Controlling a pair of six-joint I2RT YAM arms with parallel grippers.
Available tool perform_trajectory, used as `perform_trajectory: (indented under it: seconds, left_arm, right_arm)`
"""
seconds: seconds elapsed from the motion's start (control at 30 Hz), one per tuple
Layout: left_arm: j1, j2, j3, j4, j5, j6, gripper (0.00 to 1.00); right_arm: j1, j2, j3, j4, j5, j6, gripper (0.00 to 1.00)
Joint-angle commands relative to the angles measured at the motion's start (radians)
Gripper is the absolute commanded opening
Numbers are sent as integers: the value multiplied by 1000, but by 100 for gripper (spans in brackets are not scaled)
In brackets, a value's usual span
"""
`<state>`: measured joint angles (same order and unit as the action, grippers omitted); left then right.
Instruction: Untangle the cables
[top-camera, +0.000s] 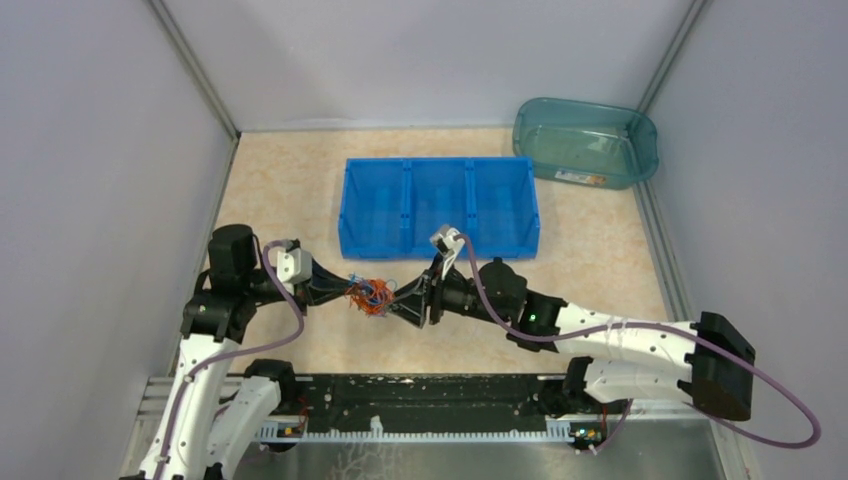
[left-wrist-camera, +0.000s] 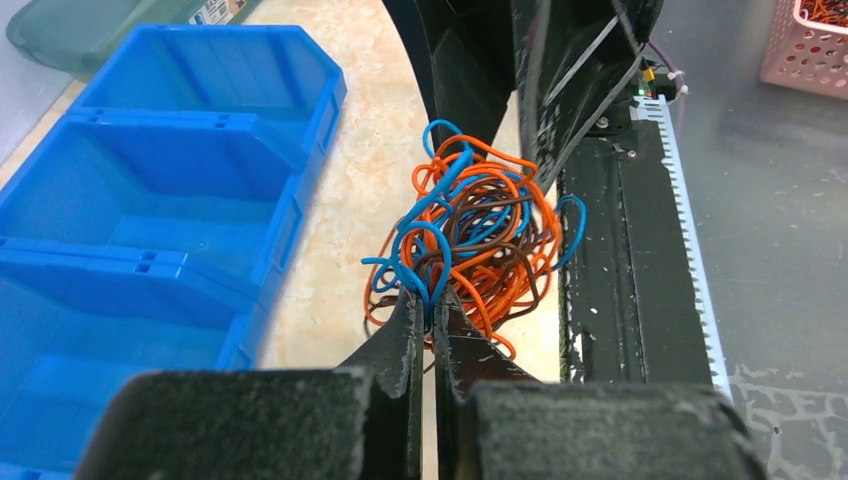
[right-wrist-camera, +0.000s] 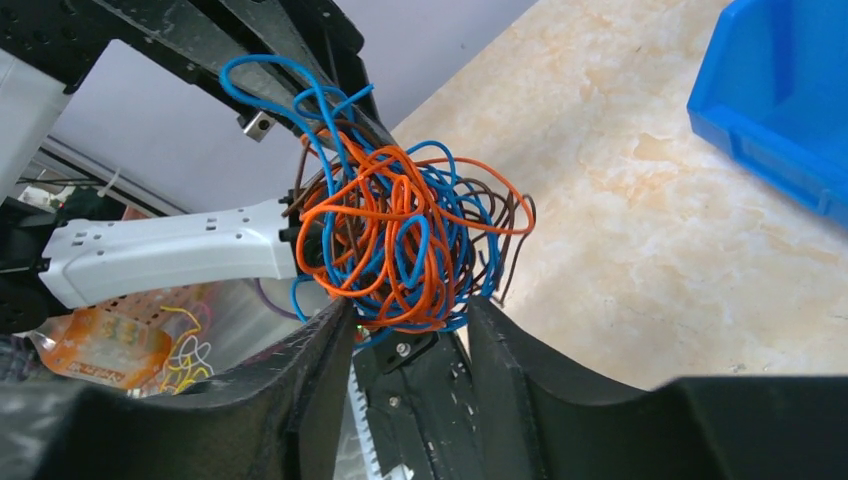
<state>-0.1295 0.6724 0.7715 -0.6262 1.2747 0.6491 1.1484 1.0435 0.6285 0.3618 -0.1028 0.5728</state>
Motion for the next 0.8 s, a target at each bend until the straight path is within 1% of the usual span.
perform_trajectory:
  seconds: [0.0,0.03,0.13,0.17,0.27,0.3,0.33,0.37,0.4,0.43,0.53,0.77]
  left_arm:
    - [-6,-4,31,25,67,-57,0]
    - [-5,-4,32,26,73,-65,0]
    - [-5,0,36,16,76,-83,0]
    - [-5,3,41,1,72,-72,0]
    - [-6,17,54,-79,54,21,2]
    - [-6,19,52,-97,44,47,9]
    - [-5,21,48,-109,26,66,26]
    - [-6,19,40,-111,2,80,39]
    - [-6,16,29,-110,-12,95,56]
    - [-6,11,17,-105,-22,105,62]
    - [-6,-1,-10,-86,-31,115,70]
    - [-7,2,-31,-100,19,99,72]
  right_arm:
    - [9,51,55,111,-7,25,40]
    - [9,58,61,111,-2,24,33]
    - [9,48,66,66,61,13,0]
    - [8,29,58,41,92,7,0]
    - [8,-59,-7,-10,163,-7,0]
    - [9,-92,-29,-9,169,-8,0]
    - [9,-122,-48,-6,166,-7,0]
    - [9,-144,-61,-6,160,-5,0]
    - [9,-159,-66,-11,152,-2,0]
    - [9,-166,-67,-18,139,1,0]
    - [9,-161,-62,-24,99,15,0]
    - [9,-126,-22,-17,37,20,0]
